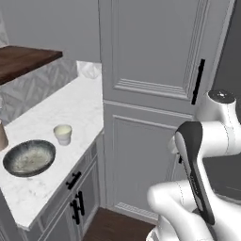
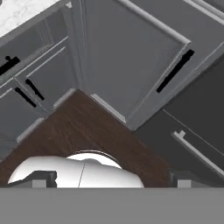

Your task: Grab a lemon wedge from the fridge and one ice cube from the ice bowl, and put them in the glass of lemonade.

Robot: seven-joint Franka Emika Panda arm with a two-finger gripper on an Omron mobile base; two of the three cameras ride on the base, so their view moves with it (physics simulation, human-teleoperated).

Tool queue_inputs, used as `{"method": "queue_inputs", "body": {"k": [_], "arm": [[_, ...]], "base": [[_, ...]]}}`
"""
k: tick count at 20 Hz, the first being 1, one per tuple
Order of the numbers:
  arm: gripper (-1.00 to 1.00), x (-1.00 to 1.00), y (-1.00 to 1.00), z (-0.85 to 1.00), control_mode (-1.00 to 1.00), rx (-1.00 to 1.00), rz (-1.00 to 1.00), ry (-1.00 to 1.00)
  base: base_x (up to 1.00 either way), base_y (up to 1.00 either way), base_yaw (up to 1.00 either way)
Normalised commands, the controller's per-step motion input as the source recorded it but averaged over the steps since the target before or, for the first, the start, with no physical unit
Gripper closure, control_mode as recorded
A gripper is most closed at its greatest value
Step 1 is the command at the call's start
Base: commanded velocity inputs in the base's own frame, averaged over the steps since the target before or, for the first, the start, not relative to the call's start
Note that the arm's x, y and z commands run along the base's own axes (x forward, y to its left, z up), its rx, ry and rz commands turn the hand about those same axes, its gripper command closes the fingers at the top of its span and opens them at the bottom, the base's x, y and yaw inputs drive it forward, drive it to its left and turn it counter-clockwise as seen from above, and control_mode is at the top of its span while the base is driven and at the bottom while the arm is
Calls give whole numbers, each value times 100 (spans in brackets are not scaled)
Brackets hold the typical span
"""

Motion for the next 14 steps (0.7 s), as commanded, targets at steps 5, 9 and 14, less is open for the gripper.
{"method": "queue_inputs", "body": {"k": [5, 9, 14], "arm": [[-100, 0, 0, 0, 100, 0, 0, 0], [-100, 0, 0, 0, 100, 0, 0, 0], [-100, 0, 0, 0, 100, 0, 0, 0]], "base": [[-4, -29, -73], [-14, -39, -69], [-22, -58, -60]]}}
